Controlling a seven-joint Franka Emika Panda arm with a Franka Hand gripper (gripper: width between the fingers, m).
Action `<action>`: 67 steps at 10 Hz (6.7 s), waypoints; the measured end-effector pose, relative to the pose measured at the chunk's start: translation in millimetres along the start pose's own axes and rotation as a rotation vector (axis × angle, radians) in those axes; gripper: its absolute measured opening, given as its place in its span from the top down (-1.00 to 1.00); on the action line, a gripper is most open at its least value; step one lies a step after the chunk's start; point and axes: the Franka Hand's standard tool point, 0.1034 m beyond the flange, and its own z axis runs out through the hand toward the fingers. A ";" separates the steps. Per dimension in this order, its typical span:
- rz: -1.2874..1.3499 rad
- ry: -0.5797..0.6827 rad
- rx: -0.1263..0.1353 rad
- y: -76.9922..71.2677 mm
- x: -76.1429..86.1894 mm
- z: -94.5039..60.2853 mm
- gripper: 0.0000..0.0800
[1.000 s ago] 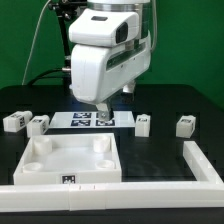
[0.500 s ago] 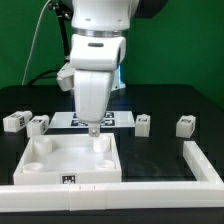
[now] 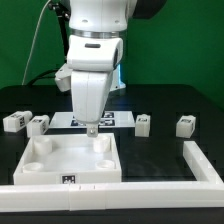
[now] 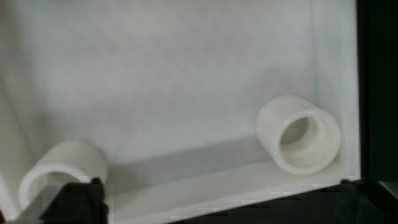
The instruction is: Assemble one leg
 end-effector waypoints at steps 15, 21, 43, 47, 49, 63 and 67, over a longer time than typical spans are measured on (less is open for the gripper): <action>-0.174 0.030 0.075 -59.5 -35.3 64.6 0.71; -0.174 0.030 0.066 -57.6 -35.2 63.9 0.82; -0.091 0.070 0.082 -36.5 94.5 51.8 0.82; -0.088 0.067 0.091 -37.2 95.4 49.8 0.82; -0.087 0.067 0.092 -37.3 95.1 50.2 0.03; 0.035 0.036 0.062 -69.1 84.3 17.4 -0.62; 0.310 0.028 0.070 -70.1 84.9 18.8 -0.62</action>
Offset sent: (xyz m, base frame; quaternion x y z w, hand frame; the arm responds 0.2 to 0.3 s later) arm -0.0431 0.0018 -0.0183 -0.0080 0.0131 -0.1580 0.9873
